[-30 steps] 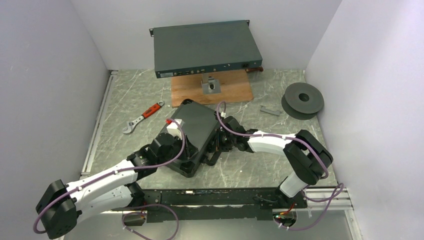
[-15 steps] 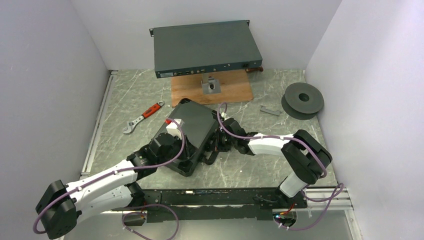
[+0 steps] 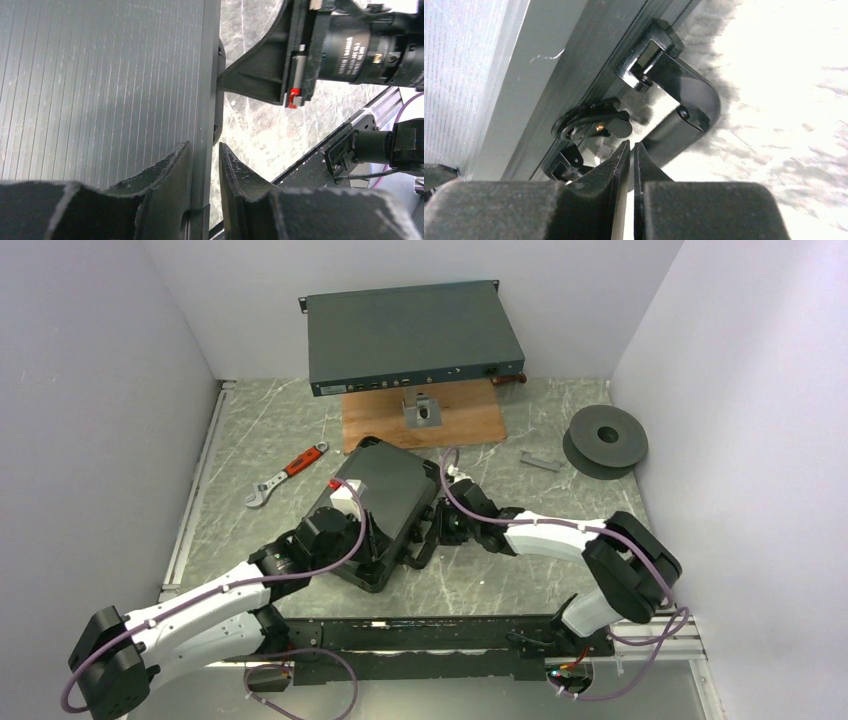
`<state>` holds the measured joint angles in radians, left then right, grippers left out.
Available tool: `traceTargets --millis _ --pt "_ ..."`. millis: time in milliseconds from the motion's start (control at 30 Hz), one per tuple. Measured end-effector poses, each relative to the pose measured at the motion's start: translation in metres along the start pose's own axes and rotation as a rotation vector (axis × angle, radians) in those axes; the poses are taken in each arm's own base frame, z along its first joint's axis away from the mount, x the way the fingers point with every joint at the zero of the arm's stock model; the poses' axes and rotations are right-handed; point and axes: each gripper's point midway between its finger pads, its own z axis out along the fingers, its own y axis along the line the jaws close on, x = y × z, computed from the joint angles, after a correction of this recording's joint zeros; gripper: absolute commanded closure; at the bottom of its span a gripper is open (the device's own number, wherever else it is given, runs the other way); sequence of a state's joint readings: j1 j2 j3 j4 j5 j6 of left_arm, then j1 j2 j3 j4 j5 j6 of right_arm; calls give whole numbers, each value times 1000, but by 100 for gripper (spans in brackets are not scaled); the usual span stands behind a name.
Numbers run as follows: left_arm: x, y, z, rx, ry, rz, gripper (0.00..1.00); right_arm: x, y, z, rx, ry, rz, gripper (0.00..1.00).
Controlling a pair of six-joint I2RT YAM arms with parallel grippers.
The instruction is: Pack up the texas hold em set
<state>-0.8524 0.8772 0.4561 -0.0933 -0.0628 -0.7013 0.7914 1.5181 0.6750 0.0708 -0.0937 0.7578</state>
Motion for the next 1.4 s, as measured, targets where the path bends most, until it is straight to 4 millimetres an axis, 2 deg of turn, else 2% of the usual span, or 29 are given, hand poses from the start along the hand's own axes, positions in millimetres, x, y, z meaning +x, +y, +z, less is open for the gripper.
traceTargets --millis 367,433,667,800,867,1000,1100,1300,1400 --pt "-1 2 -21 -40 43 18 45 -8 -11 -33 85 -30 -59 81" --pt "-2 4 -28 -51 45 31 39 -10 -12 -36 93 -37 -67 78" --pt "-5 17 -54 -128 63 88 11 -19 -7 -56 82 -78 -101 55" --pt "-22 17 -72 -146 15 124 2 -34 7 -72 45 -135 -125 38" --pt "-36 14 -81 -148 -25 142 0 -41 13 -80 29 -164 -138 27" --pt "-66 9 -103 -171 -106 193 0 -53 20 -95 9 -221 -162 12" --pt "-85 14 -119 -218 -173 236 0 -57 20 -103 15 -246 -178 1" --pt "-105 36 -142 -334 -274 312 0 -69 22 -120 15 -311 -215 0" --pt "-112 48 -153 -386 -342 332 0 -80 27 -136 5 -374 -234 0"
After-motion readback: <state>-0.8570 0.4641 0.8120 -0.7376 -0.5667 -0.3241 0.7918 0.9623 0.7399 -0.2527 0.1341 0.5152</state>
